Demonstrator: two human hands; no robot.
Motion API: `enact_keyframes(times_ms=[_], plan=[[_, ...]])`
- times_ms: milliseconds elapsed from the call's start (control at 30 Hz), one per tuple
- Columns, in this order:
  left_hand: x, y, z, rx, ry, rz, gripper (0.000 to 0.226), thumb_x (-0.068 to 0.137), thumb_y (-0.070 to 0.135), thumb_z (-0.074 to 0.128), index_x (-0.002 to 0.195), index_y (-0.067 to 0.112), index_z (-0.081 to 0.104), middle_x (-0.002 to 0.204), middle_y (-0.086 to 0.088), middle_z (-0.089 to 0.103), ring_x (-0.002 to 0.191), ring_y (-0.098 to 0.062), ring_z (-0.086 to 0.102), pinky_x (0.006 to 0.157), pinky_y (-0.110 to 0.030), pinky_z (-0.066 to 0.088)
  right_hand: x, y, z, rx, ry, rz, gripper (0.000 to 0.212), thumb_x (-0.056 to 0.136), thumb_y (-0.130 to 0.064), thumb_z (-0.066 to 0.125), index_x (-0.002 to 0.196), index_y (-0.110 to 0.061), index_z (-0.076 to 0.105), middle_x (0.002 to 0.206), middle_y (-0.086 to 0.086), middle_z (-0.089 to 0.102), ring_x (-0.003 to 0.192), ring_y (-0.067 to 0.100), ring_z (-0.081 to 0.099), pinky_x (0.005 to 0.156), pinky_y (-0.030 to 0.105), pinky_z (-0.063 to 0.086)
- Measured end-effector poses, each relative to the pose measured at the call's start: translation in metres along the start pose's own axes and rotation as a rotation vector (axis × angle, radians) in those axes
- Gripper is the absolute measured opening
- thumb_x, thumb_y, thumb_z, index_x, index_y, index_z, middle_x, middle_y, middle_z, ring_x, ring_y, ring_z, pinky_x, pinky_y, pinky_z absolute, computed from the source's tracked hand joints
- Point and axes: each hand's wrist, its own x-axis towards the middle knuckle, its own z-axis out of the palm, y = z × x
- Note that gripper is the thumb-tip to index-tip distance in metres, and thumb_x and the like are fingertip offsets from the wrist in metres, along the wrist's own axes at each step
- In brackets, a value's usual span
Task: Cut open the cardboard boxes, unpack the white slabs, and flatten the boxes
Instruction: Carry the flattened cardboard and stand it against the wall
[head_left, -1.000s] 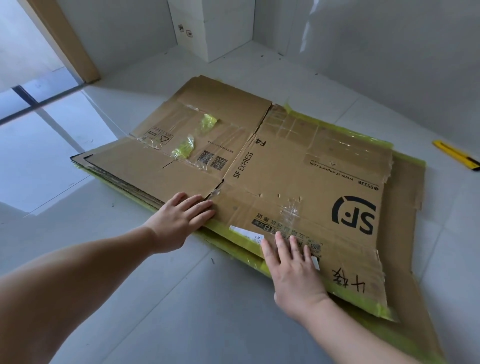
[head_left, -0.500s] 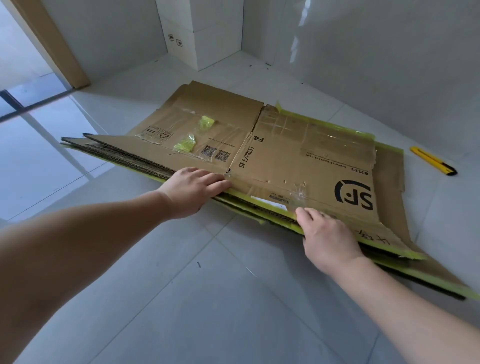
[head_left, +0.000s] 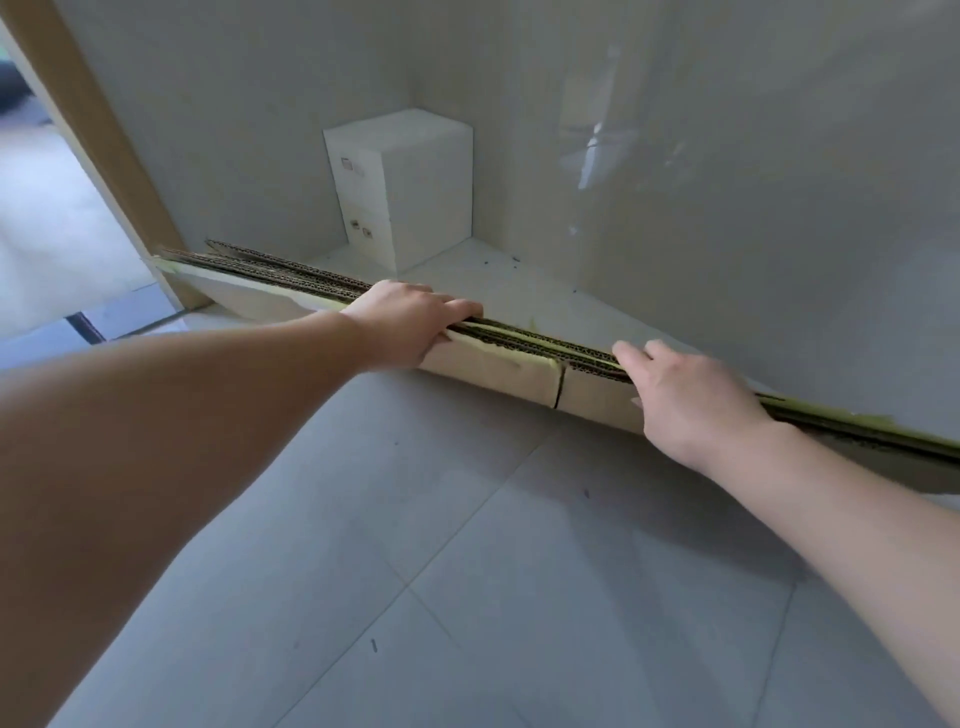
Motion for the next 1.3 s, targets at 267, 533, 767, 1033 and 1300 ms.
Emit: enact_keyframes(times_ms=[267, 533, 767, 1033, 1300], plan=[[0.056, -0.023, -0.178, 0.088, 0.030, -0.120, 0.043, 0.093, 0.029, 0.046, 0.135, 0.036, 0.039, 0.096, 0.000, 0.068, 0.087, -0.028, 0.061, 0.061, -0.030, 0.033, 0.046, 0.078, -0.161, 0.014, 0.115, 0.018, 0.027, 0.086, -0.001, 0.049, 0.109, -0.017, 0.047, 0.086, 0.004, 0.054, 0.078, 0.032, 0.057, 0.059, 0.034, 0.039], [0.084, -0.043, -0.435, 0.026, -0.051, -0.172, 0.040, 0.088, 0.031, 0.054, 0.126, 0.041, 0.044, 0.090, 0.007, 0.067, 0.079, -0.023, 0.060, 0.056, -0.028, 0.026, 0.076, 0.161, -0.402, -0.015, -0.010, -0.048, 0.025, 0.092, -0.013, 0.048, 0.114, -0.023, 0.045, 0.104, 0.000, 0.062, 0.090, 0.027, 0.061, 0.062, 0.034, 0.038], [0.104, -0.075, -0.715, -0.064, -0.101, -0.298, 0.038, 0.084, 0.035, 0.057, 0.121, 0.037, 0.050, 0.100, 0.007, 0.067, 0.098, -0.023, 0.060, 0.079, -0.033, 0.045, 0.120, 0.231, -0.689, -0.062, -0.015, -0.120, 0.013, 0.090, -0.018, 0.053, 0.101, -0.022, 0.047, 0.102, 0.002, 0.062, 0.094, 0.028, 0.058, 0.064, 0.033, 0.036], [0.095, -0.122, -0.908, -0.069, 0.050, -0.416, 0.032, 0.082, 0.037, 0.059, 0.113, 0.037, 0.053, 0.091, 0.012, 0.065, 0.091, -0.017, 0.058, 0.080, -0.032, 0.044, 0.171, 0.216, -0.913, 0.214, 0.027, -0.358, 0.039, 0.078, -0.041, 0.075, 0.110, -0.026, 0.056, 0.105, -0.004, 0.063, 0.089, 0.018, 0.059, 0.066, 0.028, 0.043], [0.069, -0.168, -0.943, -0.091, 0.088, -0.559, 0.030, 0.078, 0.040, 0.062, 0.109, 0.038, 0.059, 0.083, 0.012, 0.063, 0.088, -0.017, 0.058, 0.079, -0.032, 0.043, 0.231, 0.184, -0.940, 0.441, 0.009, -0.554, 0.017, 0.079, -0.036, 0.076, 0.086, -0.038, 0.060, 0.081, -0.016, 0.062, 0.080, 0.003, 0.058, 0.071, 0.026, 0.045]])
